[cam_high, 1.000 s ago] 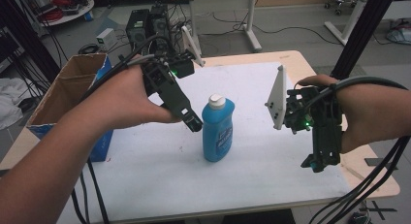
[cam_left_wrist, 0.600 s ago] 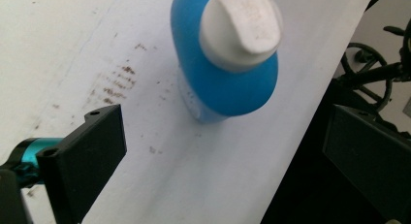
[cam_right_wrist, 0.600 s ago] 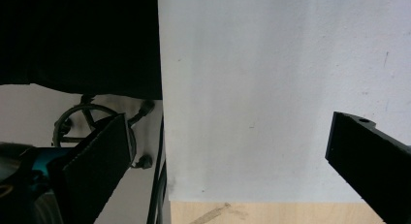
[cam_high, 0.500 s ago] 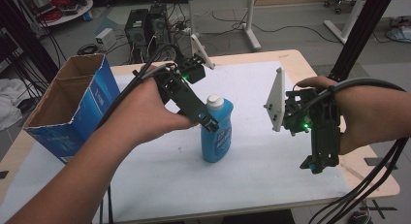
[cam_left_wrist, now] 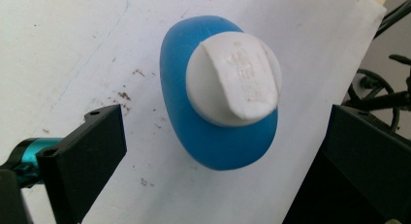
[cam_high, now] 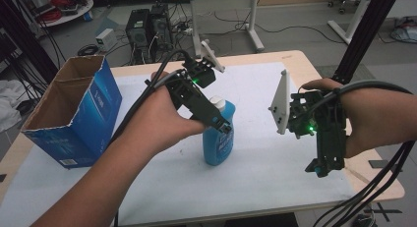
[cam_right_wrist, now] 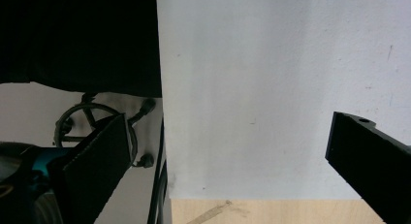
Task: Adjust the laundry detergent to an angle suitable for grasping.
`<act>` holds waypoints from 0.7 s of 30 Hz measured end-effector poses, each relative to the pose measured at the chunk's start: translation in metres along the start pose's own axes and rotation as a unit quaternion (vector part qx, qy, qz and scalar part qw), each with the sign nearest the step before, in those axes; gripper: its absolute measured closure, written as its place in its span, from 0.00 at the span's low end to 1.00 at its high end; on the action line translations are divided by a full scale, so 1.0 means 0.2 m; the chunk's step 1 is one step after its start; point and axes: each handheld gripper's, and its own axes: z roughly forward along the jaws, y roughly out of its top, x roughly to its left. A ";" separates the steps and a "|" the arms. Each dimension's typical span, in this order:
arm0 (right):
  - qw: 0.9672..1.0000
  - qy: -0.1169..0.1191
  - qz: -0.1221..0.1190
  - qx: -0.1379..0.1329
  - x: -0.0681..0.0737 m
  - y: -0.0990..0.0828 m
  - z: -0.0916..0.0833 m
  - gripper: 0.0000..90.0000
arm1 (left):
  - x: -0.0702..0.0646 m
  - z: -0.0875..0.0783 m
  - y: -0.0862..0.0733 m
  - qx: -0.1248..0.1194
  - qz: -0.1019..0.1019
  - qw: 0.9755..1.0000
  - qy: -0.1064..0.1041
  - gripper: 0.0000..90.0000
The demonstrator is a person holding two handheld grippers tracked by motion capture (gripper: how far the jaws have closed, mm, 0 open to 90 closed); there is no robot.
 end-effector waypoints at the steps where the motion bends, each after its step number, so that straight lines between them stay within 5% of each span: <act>1: 1.000 -0.002 0.000 0.000 0.00 0.00 0.00 0.02 | 0.00 0.00 0.00 -0.001 0.000 1.000 0.003 0.02; 21: 1.000 -0.003 -0.002 -0.003 0.00 0.00 -0.01 0.02 | -0.04 0.16 0.03 -0.016 0.005 0.999 0.037 0.02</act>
